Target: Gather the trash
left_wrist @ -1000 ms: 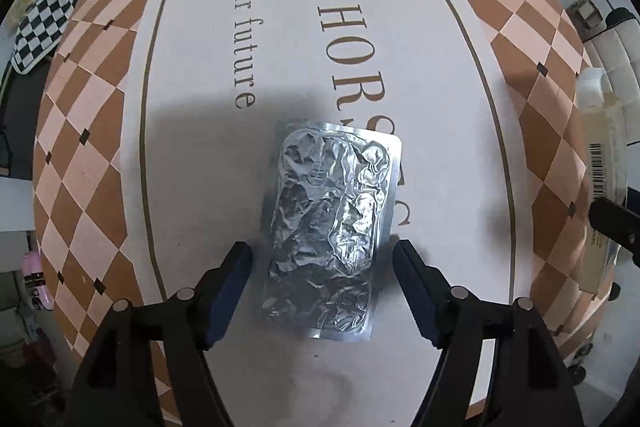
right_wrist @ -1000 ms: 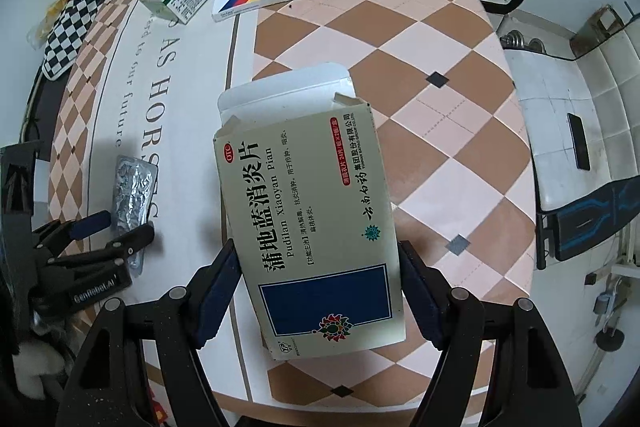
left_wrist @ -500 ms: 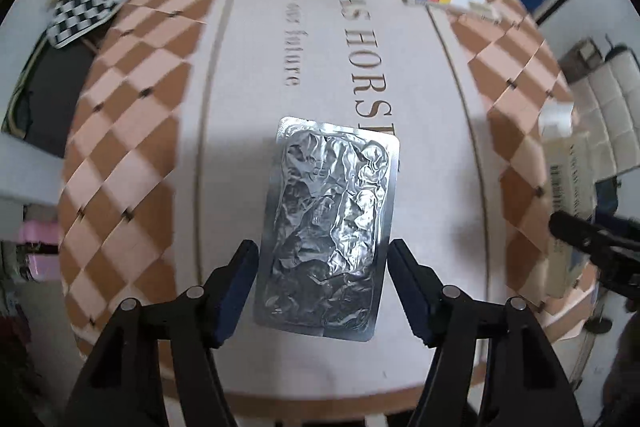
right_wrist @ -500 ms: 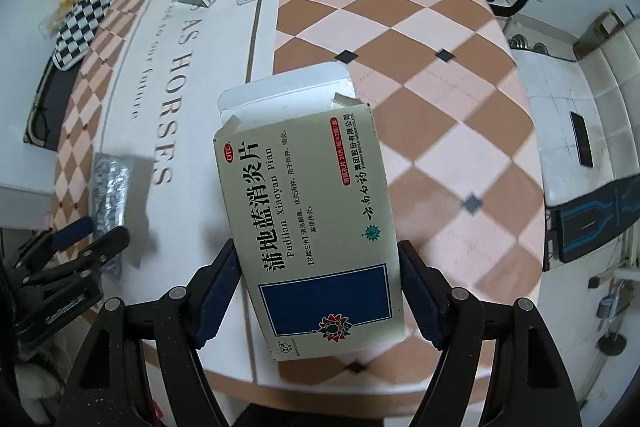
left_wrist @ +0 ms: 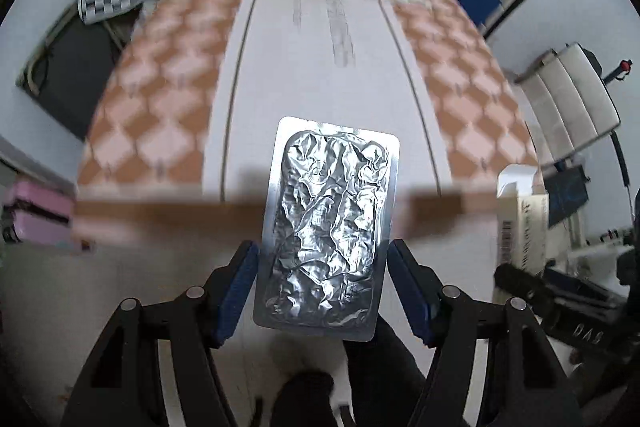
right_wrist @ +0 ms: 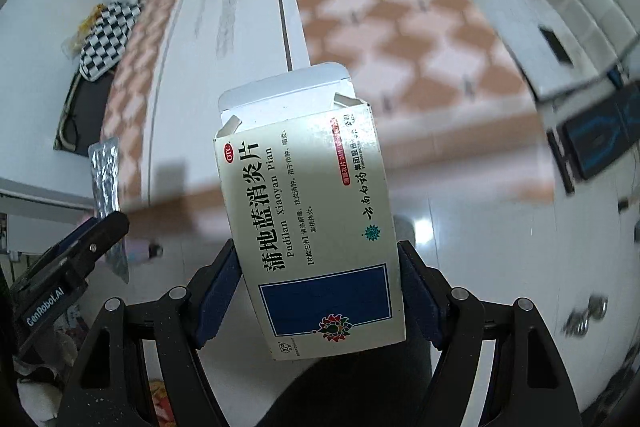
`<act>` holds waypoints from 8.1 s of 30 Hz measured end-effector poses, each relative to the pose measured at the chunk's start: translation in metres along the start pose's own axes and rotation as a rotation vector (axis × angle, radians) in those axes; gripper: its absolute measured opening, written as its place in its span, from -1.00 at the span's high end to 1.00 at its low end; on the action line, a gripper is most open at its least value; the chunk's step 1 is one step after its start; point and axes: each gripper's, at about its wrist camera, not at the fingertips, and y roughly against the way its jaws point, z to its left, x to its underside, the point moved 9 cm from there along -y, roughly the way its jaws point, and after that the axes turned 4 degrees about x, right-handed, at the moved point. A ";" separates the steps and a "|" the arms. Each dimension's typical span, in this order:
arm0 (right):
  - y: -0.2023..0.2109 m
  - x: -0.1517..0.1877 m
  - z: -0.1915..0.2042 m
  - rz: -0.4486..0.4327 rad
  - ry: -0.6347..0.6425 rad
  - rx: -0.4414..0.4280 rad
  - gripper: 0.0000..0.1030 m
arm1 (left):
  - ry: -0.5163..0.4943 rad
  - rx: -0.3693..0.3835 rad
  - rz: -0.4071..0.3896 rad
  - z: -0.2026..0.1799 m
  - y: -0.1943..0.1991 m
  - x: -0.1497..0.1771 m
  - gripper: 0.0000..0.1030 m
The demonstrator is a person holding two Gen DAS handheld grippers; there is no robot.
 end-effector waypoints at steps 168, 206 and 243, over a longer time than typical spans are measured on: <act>-0.044 -0.461 0.041 -0.048 0.278 0.142 -0.53 | -0.038 -0.188 -0.026 -0.010 -0.065 -0.374 -0.60; -0.260 0.101 -0.028 0.229 -0.135 -0.081 -0.53 | 0.270 0.108 0.345 0.085 -0.290 0.102 -0.66; -0.072 0.122 -0.019 0.120 0.060 0.030 -1.00 | 0.049 -0.107 0.197 0.044 -0.057 0.123 -0.86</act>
